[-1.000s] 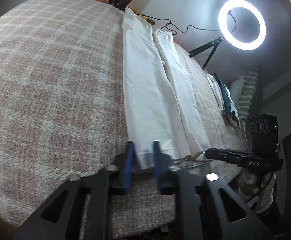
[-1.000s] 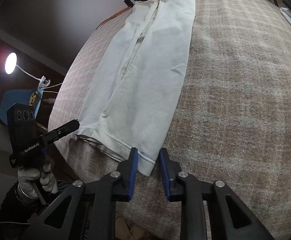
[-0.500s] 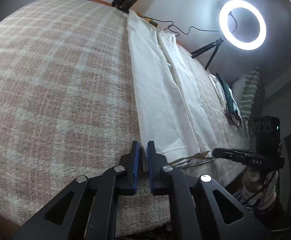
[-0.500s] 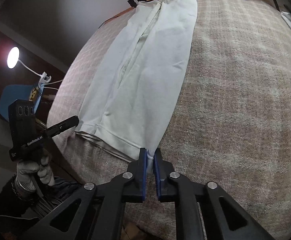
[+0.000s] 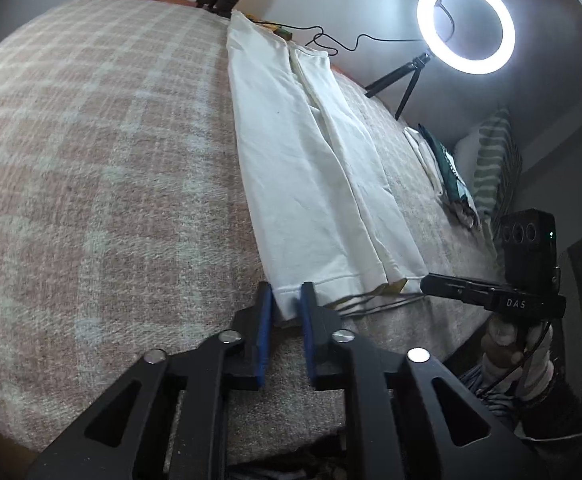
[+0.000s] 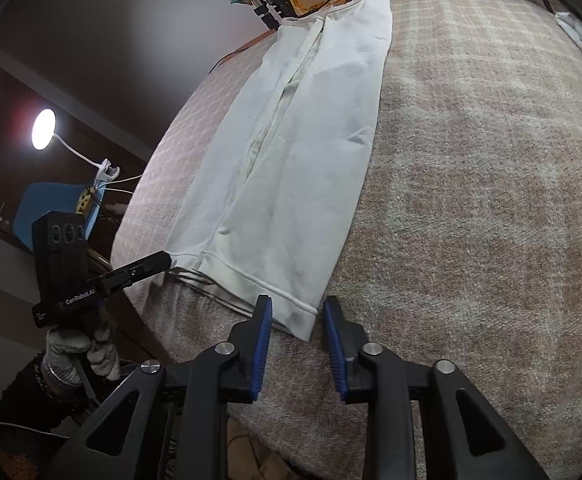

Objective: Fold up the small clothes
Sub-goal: 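Grasp the hem with both tools and lift it toward the straps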

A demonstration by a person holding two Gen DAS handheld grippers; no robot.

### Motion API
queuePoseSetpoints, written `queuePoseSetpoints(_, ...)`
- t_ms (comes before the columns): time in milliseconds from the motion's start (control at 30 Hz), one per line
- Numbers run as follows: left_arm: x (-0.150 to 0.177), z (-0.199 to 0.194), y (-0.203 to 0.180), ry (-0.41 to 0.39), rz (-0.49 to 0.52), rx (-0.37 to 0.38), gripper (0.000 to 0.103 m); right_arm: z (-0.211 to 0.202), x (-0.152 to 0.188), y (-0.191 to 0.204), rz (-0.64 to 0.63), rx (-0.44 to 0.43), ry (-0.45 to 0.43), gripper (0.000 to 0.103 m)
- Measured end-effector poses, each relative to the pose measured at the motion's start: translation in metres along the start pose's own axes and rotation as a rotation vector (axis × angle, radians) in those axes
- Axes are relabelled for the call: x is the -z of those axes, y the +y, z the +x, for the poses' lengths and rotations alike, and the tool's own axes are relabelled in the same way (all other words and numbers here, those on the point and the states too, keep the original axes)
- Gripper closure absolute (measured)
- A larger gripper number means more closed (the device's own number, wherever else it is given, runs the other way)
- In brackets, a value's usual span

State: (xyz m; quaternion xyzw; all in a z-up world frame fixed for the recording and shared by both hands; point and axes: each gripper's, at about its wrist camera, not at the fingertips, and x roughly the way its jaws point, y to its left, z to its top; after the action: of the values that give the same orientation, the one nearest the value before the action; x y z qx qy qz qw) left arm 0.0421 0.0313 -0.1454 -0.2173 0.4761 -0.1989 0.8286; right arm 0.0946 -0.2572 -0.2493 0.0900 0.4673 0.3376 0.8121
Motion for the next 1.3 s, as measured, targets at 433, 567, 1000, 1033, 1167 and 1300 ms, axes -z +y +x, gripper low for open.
queuePoseSetpoints(433,0.002,-0.002,0.003,-0.009,-0.010,0.029,0.099,-0.004,0.005,-0.004,0.026,0.007,0.001,0.100)
queuePoseSetpoints(567,0.001,-0.004,0.006,-0.010,-0.038,0.030,0.092,-0.005,0.003,-0.002,0.024,-0.015,-0.003,0.093)
queuePoseSetpoints(1000,-0.006,0.002,0.001,0.008,-0.047,0.095,0.099,-0.002,0.006,-0.013,0.079,-0.090,-0.002,0.100)
queuePoseSetpoints(1033,-0.007,-0.001,0.003,-0.001,-0.062,0.116,0.099,-0.005,0.006,-0.015,0.100,-0.113,-0.010,0.100)
queuePoseSetpoints(1167,-0.014,-0.010,0.006,-0.020,-0.111,0.177,0.099,-0.021,0.000,-0.027,0.192,-0.219,-0.073,0.100)
queuePoseSetpoints(1300,-0.029,-0.017,0.004,-0.045,-0.135,0.218,0.099,-0.035,-0.013,-0.030,0.228,-0.270,-0.129,0.100)
